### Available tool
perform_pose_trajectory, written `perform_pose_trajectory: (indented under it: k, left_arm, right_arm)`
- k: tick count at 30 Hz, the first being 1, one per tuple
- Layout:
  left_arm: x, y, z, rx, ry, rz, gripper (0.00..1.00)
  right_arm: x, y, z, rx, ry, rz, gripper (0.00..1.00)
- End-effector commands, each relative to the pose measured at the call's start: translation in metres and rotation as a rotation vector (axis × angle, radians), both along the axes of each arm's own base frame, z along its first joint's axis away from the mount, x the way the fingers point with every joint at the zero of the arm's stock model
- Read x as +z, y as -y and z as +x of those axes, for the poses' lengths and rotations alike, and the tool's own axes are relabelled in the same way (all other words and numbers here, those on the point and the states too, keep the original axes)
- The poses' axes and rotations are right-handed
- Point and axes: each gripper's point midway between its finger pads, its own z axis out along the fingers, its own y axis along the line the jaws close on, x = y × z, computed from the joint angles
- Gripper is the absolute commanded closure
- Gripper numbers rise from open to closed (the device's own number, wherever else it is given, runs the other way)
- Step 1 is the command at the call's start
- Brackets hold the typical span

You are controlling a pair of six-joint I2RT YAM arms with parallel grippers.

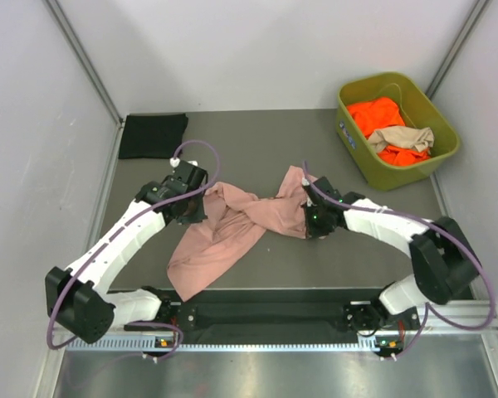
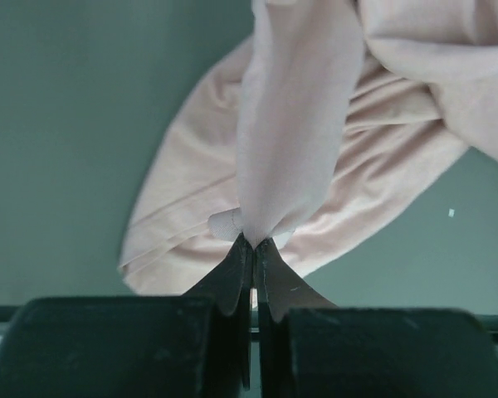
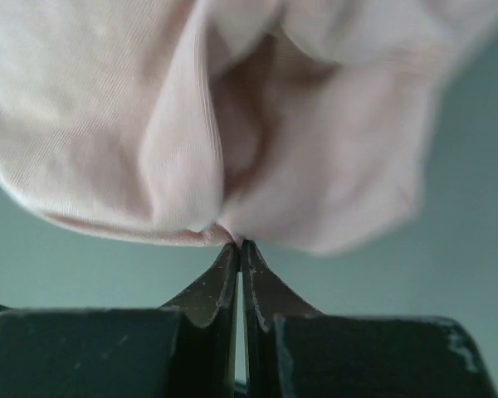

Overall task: Fold and stack the t-shirts
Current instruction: Flatten the tshirt out

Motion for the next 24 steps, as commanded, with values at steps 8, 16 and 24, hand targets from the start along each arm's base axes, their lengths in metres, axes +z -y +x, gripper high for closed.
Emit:
perform_pose_trajectory:
  k: [8, 16, 24]
  left_arm:
    - [0.062, -0.083, -0.008, 0.168, 0.132, 0.314, 1.0]
    - [0.101, -0.108, -0.013, 0.257, 0.285, 0.338, 1.0]
    - [0.149, -0.134, -0.025, 0.341, 0.451, 0.358, 1.0]
  right_arm:
    - [0.168, 0.112, 0.029, -0.41, 0.402, -0.127, 1.0]
    - [0.252, 0.13, 0.041, -0.476, 0.566, -0.01, 1.0]
    - [0.323, 0.129, 0.032, -0.47, 0.695, 0.097, 1.0]
